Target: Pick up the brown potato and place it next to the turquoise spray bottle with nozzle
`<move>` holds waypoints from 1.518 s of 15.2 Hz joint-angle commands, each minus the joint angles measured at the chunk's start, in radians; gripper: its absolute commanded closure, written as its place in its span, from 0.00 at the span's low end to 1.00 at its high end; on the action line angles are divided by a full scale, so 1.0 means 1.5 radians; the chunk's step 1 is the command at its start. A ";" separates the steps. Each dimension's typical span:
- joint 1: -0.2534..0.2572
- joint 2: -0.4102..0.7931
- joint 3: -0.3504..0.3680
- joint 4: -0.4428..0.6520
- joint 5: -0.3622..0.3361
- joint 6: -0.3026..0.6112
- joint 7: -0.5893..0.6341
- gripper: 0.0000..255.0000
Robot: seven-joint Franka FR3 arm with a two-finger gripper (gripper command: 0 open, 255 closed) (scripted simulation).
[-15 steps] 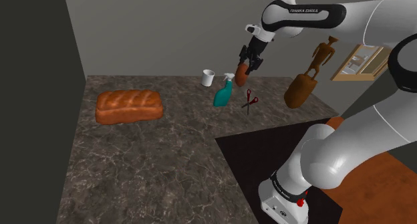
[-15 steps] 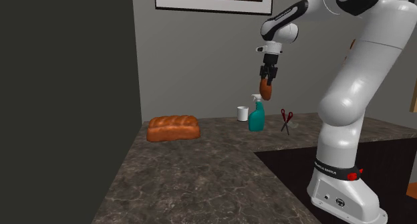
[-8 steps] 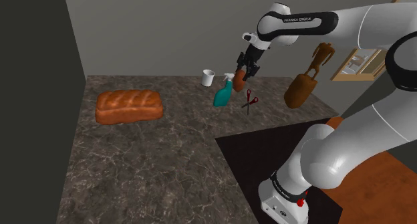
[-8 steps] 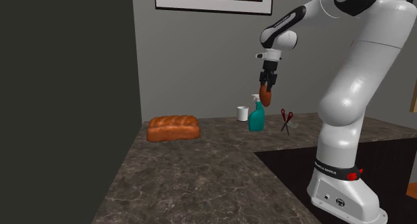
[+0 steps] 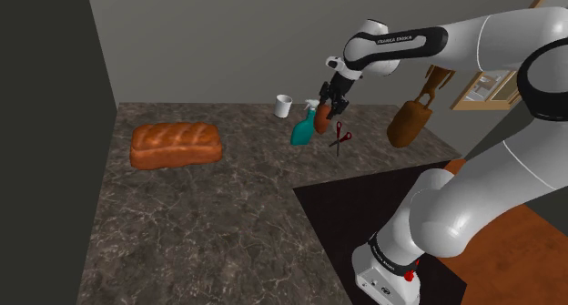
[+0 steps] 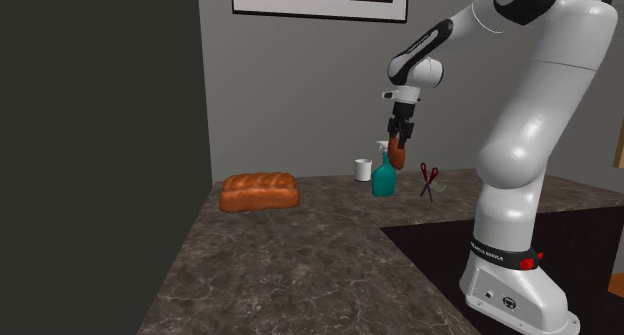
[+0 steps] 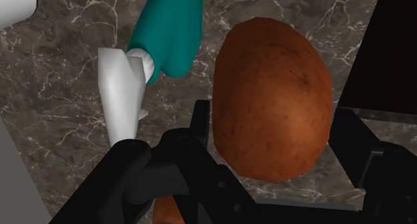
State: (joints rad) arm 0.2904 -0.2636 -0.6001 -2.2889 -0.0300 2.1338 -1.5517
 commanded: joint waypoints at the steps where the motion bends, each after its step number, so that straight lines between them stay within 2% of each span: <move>1: 0.001 0.009 -0.004 -0.011 0.005 0.020 -0.006 1.00; 13: 0.013 0.073 -0.027 -0.070 0.049 0.131 -0.050 1.00; 23: 0.027 0.150 -0.041 -0.102 0.127 0.221 -0.114 1.00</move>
State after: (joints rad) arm 0.3277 -0.0519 -0.6618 -2.4358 0.1455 2.4492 -1.7130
